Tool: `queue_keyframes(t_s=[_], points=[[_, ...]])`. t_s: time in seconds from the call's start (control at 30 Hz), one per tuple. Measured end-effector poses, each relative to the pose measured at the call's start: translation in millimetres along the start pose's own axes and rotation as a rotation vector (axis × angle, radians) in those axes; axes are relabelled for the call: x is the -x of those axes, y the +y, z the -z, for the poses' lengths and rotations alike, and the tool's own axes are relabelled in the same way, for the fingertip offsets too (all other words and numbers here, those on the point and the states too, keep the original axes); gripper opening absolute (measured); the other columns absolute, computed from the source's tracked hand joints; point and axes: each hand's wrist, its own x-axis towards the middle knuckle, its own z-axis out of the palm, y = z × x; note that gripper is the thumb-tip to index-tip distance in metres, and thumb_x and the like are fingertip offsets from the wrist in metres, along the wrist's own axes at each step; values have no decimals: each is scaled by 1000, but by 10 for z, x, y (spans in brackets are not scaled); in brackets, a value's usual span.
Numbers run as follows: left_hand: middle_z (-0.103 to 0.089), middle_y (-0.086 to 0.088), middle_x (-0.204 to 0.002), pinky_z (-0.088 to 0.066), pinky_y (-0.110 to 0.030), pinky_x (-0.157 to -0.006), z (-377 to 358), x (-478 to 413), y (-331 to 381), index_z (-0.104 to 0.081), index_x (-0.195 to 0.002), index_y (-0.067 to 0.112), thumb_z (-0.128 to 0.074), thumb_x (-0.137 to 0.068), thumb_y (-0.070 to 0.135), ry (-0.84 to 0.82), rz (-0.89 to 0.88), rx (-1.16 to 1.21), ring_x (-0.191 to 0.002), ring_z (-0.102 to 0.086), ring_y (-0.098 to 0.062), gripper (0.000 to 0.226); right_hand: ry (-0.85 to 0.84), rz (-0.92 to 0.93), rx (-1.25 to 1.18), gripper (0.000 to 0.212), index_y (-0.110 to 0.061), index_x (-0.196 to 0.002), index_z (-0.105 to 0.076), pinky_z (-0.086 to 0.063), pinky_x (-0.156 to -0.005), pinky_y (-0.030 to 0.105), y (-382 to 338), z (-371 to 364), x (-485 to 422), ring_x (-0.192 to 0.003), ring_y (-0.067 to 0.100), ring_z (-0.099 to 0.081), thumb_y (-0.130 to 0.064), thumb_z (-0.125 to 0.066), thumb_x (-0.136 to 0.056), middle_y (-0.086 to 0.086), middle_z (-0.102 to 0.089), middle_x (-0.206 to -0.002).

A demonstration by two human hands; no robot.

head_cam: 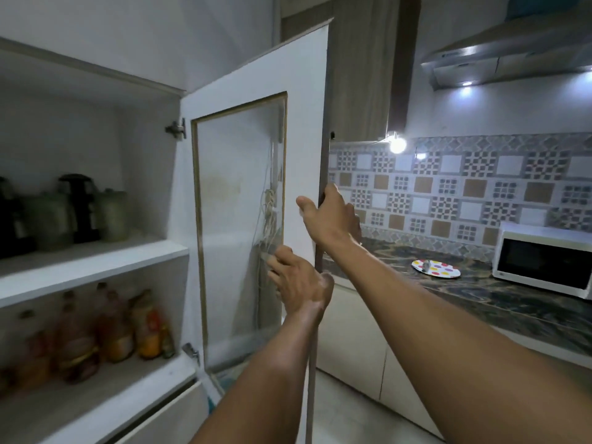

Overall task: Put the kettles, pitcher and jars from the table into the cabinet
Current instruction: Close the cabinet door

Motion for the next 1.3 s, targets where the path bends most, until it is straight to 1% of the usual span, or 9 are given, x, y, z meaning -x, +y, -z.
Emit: queue_keyframes(t_s=[0.1,0.27,0.47,0.6,0.77,0.93,1.17,1.23,1.3], points=[[-35,-13,-133,-46,-42,-96,535,99,-214,-31,-126,12,-72,-77,18,14,3,-21,-119,-40,-33,64,-31,46,-2,29,-20,-93,-42,-47,-88,46,-392,-114,403,-103,39,-59,-47,-54,-91,14,-65,-107],[-44,-10,-125,-47,-34,-87,1430,157,-636,-38,-119,15,-70,-81,13,75,23,-54,-111,-50,-28,49,-88,204,-49,23,-19,-93,-44,-39,-69,35,-1040,-412,1015,-79,30,-54,-40,-53,-92,2,-57,-84],[-58,-8,-107,-54,-36,-73,2410,-41,-1202,-38,-108,16,-60,-87,6,258,135,-98,-91,-62,-26,32,-303,379,-139,35,-18,-97,-45,-40,-62,33,-1792,-973,1416,-69,21,-53,-48,-59,-88,-5,-51,-72],[-59,-11,-108,-55,-45,-83,2968,-265,-1615,-41,-106,13,-54,-92,10,408,264,-98,-96,-61,-29,20,-472,497,-235,29,-19,-96,-48,-45,-68,34,-2295,-1596,1574,-77,20,-53,-44,-61,-91,2,-54,-91],[-62,-11,-113,-51,-33,-82,3596,-752,-2134,-47,-102,12,-68,-86,10,469,335,-138,-98,-61,-25,26,-593,529,-243,35,-24,-92,-43,-49,-95,48,-2888,-2373,1538,-109,39,-54,-50,-65,-84,14,-41,-128],[-63,-12,-115,-52,-32,-83,3927,-1345,-2499,-52,-112,8,-71,-85,11,550,423,-201,-101,-63,-25,33,-673,572,-244,40,-22,-92,-44,-45,-98,51,-3316,-3113,1403,-123,42,-40,-52,-69,-83,17,-28,-139],[-63,-10,-114,-44,-18,-59,4233,-1920,-2912,-51,-114,9,-72,-86,18,541,428,-303,-85,-57,-17,36,-599,658,-217,42,-21,-109,-47,-44,-97,48,-3619,-3837,1301,-127,41,-30,-54,-63,-87,21,-19,-144],[-58,-12,-122,-52,-25,-72,4271,-2039,-3016,-43,-124,9,-77,-81,23,581,360,-362,-98,-59,-21,56,-606,685,-228,44,-19,-118,-45,-44,-97,48,-3654,-3952,1205,-125,42,-32,-47,-63,-89,21,-21,-142],[-43,-17,-141,-44,-37,-104,4286,-2181,-3128,-27,-142,6,-82,-75,32,675,293,-519,-128,-46,-30,90,-593,690,-270,54,-20,-129,-34,-47,-92,46,-3694,-4078,1073,-122,43,-38,-35,-66,-88,21,-24,-138]])
